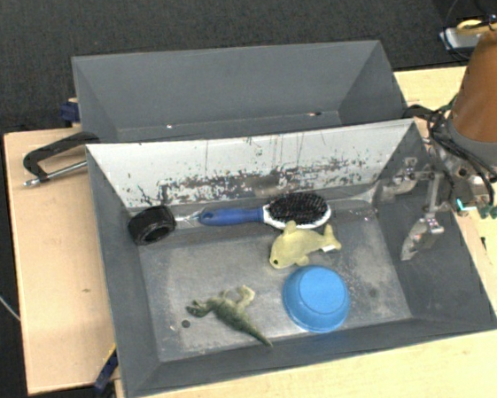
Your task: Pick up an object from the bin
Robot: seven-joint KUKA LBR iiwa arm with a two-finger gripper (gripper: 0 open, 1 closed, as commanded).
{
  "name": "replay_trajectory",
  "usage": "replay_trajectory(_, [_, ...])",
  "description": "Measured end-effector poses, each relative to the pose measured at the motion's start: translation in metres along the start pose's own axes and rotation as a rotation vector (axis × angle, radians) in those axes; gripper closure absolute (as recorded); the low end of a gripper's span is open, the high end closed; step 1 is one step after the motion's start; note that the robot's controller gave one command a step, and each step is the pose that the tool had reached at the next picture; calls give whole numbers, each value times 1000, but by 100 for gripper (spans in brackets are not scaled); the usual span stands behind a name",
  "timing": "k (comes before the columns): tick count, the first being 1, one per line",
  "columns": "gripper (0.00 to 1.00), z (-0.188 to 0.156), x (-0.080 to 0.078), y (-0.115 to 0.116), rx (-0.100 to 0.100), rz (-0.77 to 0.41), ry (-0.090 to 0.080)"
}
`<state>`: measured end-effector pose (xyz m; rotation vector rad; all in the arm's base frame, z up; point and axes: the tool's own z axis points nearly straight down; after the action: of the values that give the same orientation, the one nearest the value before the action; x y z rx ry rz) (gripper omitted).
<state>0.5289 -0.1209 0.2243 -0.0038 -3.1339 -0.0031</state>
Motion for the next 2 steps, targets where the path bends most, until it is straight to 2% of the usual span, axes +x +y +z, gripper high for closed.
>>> replay_trajectory(1, [0,148,-66,80,10,-86,-37])
replay_trajectory(2, [0,120,-59,149,-1,-136,-20])
